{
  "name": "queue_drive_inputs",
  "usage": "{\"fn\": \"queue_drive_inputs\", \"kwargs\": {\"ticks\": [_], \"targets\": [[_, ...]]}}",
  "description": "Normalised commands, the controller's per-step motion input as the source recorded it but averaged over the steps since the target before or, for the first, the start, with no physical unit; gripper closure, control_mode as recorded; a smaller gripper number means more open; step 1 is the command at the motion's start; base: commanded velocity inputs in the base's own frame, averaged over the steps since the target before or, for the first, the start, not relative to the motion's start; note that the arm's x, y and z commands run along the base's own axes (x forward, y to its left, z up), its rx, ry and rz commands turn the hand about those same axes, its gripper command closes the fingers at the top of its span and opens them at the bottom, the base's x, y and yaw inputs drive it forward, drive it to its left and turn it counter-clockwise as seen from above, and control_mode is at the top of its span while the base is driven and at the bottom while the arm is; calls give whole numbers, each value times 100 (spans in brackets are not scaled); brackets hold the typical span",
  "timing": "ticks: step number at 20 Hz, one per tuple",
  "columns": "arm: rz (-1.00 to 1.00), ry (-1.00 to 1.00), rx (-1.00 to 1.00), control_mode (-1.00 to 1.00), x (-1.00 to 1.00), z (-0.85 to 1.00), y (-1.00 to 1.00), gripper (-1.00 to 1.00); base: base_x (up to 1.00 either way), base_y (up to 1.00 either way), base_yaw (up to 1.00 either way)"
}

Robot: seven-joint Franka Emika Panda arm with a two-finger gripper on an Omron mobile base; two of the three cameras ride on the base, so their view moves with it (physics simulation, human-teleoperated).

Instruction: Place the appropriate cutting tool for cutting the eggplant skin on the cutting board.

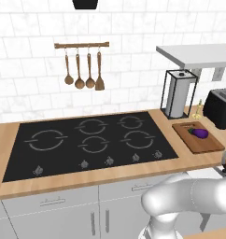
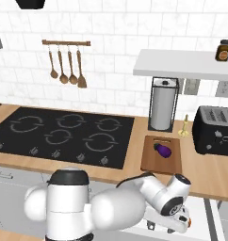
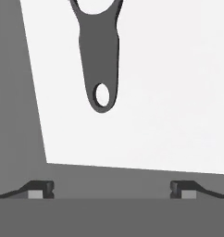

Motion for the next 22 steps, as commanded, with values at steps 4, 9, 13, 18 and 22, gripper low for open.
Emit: {"fn": "queue_drive_inputs", "kwargs": {"ticks": [4, 9, 13, 18, 22], "targets": [[9, 10, 0, -100, -30, -21, 3, -100, 0, 0, 0], [3, 23, 0, -100, -57, 0, 21, -100, 0, 0, 0], [0, 29, 0, -100, -67, 5, 31, -100, 0, 0, 0], [0, 27, 0, -100, -78, 23, 33, -100, 0, 0, 0], [0, 5, -1, -100, -33, 31, 6, -100, 0, 0, 0]]}}
